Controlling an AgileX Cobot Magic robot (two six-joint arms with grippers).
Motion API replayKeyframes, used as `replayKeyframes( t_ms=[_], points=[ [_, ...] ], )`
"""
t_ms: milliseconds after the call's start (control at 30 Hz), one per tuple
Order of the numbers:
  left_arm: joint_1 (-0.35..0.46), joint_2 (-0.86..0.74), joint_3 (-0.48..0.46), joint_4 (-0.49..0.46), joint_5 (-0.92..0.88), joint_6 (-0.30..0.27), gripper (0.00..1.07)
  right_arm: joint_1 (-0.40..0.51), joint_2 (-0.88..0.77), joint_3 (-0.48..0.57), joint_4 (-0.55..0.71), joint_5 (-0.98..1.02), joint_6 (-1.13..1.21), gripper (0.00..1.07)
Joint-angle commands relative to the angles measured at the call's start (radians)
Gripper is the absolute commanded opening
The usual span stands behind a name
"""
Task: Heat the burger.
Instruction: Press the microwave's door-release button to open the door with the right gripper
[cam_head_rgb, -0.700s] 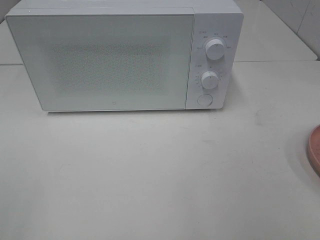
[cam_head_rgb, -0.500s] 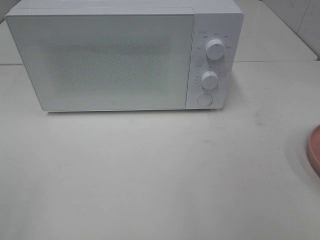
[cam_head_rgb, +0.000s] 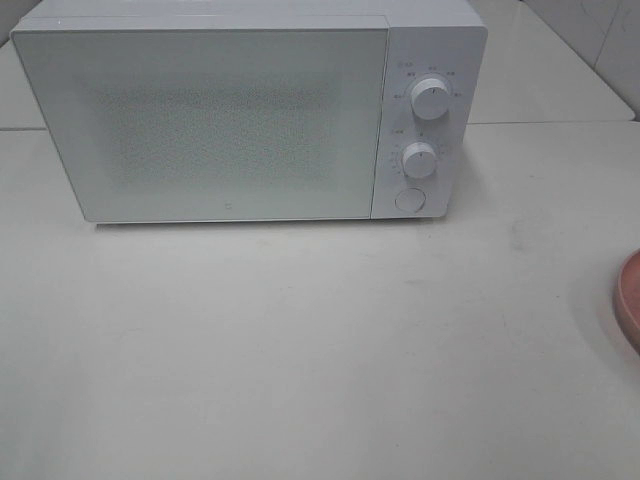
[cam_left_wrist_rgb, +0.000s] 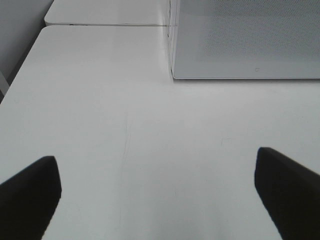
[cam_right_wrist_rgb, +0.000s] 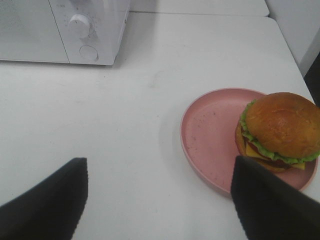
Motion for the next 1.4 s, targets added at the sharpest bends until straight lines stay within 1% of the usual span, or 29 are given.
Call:
replayKeyframes(
  t_ms=[33,400,433,533,667,800,1067,1267,1333,1400],
  points=[
    [-0.003,-0.017,0.002,-0.001,-0.006,-0.003,1.03,-0.006,0.025,-0.016,-0.002,-0.025,0.011,0.76],
    [-0.003,-0.017,0.002,-0.001,-0.006,-0.003,1.03,-0.006,0.213,-0.015,-0.002,-0.185,0.013,0.76],
    [-0.003,-0.017,0.002,-0.001,-0.006,-0.003,1.03,-0.006,0.252,-0.011,-0.002,-0.220,0.013,0.76],
    [-0.003,-0.017,0.002,-0.001,-0.006,-0.003,1.03,-0.006,0.285,-0.003,-0.002,-0.261,0.013,0.76],
    [-0.003,-0.017,0.002,-0.001,-0.006,-0.003,1.03,-0.006,0.372,0.014,-0.002,-0.350,0.013,0.76],
    [-0.003,-0.017,0.002,-0.001,-0.006,-0.003,1.03,-0.006,0.418,0.020,-0.002,-0.405,0.013,0.76],
    [-0.003,-0.017,0.002,-0.001,-0.006,-0.003,1.03,-0.006,0.553,0.020,-0.002,-0.605,0.013,0.76],
    [-0.003,-0.017,0.002,-0.001,-0.006,-0.003,1.03,-0.006,0.637,0.020,-0.001,-0.703,0.013,0.76],
    [-0.003,-0.017,0.002,-0.001,-0.006,-0.003,1.03,-0.006,0.707,0.020,-0.001,-0.778,0.013,0.76],
    [-0.003,-0.017,0.002,-0.001,-0.006,-0.003,1.03,-0.006,0.725,0.020,-0.001,-0.798,0.013,0.76]
  ],
)
